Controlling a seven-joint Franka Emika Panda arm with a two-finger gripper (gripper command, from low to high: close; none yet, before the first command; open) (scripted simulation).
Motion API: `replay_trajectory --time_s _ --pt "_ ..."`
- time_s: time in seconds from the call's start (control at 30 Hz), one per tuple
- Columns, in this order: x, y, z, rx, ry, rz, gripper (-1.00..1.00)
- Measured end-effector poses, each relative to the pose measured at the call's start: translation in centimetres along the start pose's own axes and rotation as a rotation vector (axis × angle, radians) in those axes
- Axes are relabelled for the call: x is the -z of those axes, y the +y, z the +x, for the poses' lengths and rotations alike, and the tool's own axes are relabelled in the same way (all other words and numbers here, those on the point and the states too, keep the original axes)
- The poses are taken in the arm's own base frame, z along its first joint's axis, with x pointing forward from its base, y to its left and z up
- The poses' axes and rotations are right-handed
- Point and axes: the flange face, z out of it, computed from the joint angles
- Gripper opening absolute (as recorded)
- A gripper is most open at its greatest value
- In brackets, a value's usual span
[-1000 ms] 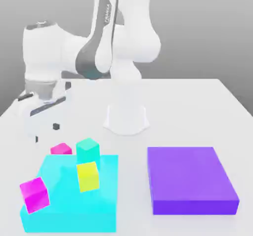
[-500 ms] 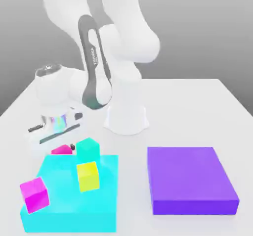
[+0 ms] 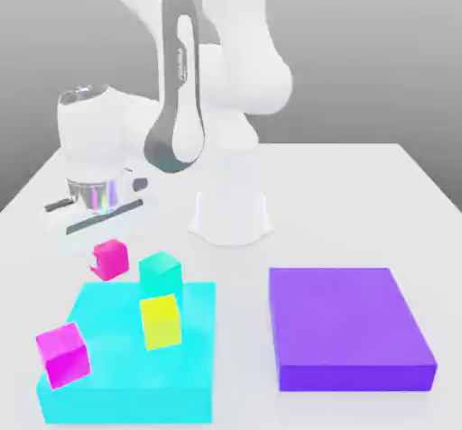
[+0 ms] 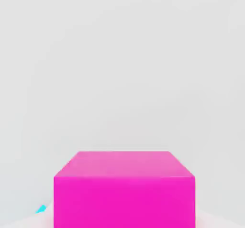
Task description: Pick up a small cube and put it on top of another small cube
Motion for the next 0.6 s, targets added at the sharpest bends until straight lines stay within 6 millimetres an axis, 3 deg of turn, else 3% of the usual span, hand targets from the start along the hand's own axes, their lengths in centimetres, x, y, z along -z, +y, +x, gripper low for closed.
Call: replay_trajectory --time_s 0.17,0.3,0.37,0.47,0.5,0.6 --pt "5.0 2.8 -8.6 0.348 -0.004 0.001 -1.00" --pt "9.7 7.9 -15.0 0.649 -0.003 -0.002 -1.00" --pt "9.3 9.1 -16.2 0.709 0.001 -0.001 -1.00" --pt "6.1 9.5 -16.6 0.727 0.002 0.000 -1.00" --pt "5.1 9.6 -16.5 0.729 0.000 -0.001 1.00" --pt "5.1 9.6 -16.5 0.729 0.000 -0.001 1.00"
